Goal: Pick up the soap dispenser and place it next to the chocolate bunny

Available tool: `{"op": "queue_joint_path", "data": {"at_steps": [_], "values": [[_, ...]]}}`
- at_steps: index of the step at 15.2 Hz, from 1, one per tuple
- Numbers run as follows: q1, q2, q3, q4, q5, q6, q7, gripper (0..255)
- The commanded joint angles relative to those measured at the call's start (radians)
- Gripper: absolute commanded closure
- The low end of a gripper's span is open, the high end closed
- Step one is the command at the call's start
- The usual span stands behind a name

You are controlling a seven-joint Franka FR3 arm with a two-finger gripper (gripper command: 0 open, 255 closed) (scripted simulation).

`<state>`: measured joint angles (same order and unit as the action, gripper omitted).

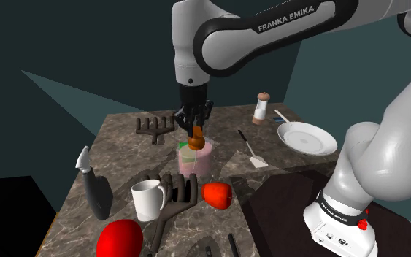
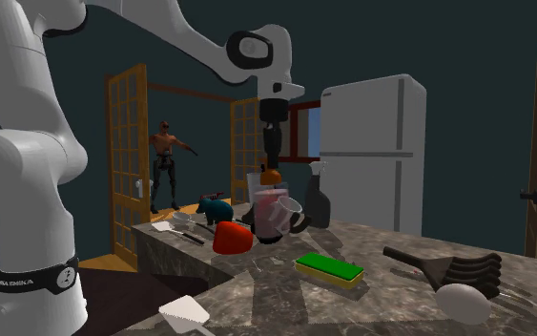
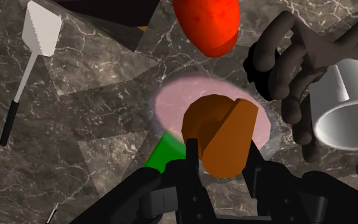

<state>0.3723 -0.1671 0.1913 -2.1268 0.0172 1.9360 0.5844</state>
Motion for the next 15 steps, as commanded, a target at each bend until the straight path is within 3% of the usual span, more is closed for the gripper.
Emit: {"op": "queue_joint_path", "data": {"at_steps": [1,10,15], "values": [[0.0,0.01,0.001,-0.02,-0.001,0.031,0.002,255],[0.001,0.049,0.005,-0.101,-0.008,0.15,0.009,255],[0.001,0.049,0.005,-0.101,-0.008,0.15,0.009,255]]}}
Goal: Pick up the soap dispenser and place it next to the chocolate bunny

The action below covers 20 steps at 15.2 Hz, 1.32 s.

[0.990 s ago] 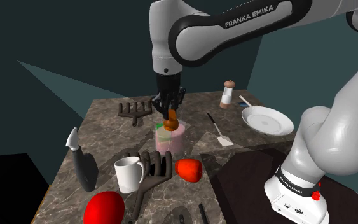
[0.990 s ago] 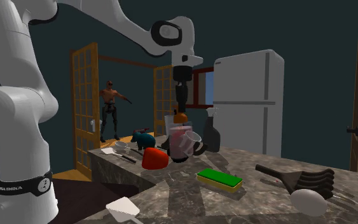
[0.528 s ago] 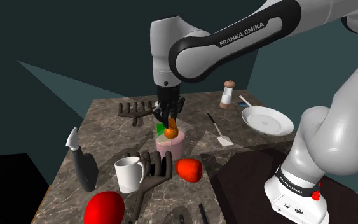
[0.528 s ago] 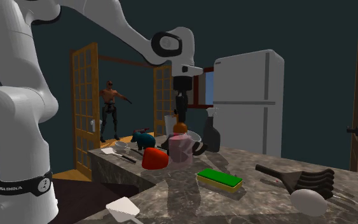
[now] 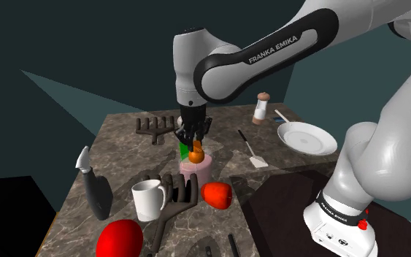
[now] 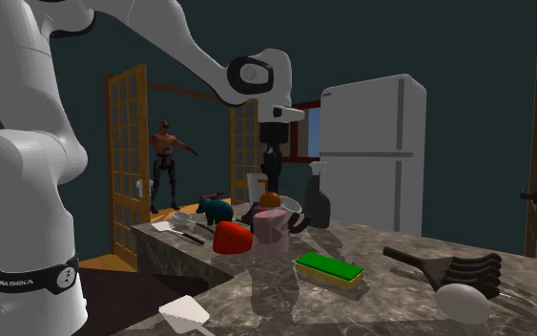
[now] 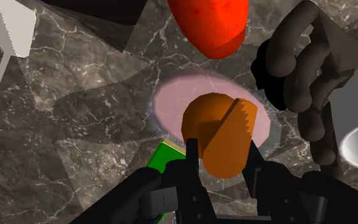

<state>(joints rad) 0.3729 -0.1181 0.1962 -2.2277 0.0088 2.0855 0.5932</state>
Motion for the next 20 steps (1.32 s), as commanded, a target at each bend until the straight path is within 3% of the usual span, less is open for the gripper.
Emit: {"op": "queue_joint_path", "data": {"at_steps": [1,2,3,8,12,20], "values": [[0.0,0.0,0.0,0.0,0.0,0.001,0.0,255],[0.0,0.0,0.0,0.0,0.0,0.001,0.0,255],[0.0,0.0,0.0,0.0,0.0,0.001,0.0,0],[0.0,0.0,0.0,0.0,0.0,0.001,0.0,0],[0.0,-0.037,-0.003,0.091,0.007,-0.127,-0.005,0],[0.0,-0.037,-0.003,0.091,0.007,-0.127,-0.005,0]]}}
